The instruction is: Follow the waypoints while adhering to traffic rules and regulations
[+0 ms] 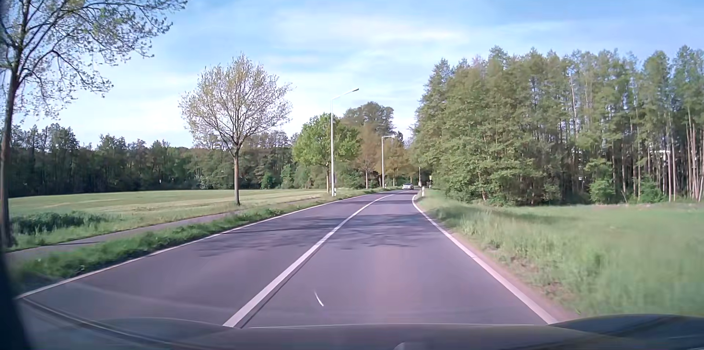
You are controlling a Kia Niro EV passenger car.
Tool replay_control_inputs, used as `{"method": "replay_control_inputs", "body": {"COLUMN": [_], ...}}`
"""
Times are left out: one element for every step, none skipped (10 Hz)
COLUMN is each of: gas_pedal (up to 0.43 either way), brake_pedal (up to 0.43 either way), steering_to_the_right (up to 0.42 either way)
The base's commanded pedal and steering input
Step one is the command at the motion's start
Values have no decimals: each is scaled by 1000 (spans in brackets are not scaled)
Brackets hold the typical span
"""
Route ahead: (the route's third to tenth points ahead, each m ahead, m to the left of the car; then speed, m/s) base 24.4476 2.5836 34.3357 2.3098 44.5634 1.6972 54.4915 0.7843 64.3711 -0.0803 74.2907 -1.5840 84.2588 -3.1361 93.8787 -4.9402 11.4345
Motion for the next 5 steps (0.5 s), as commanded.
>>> {"method": "replay_control_inputs", "body": {"gas_pedal": [209,209,209,209,209], "brake_pedal": [0,0,0,0,0], "steering_to_the_right": [4,4,4,4,4]}}
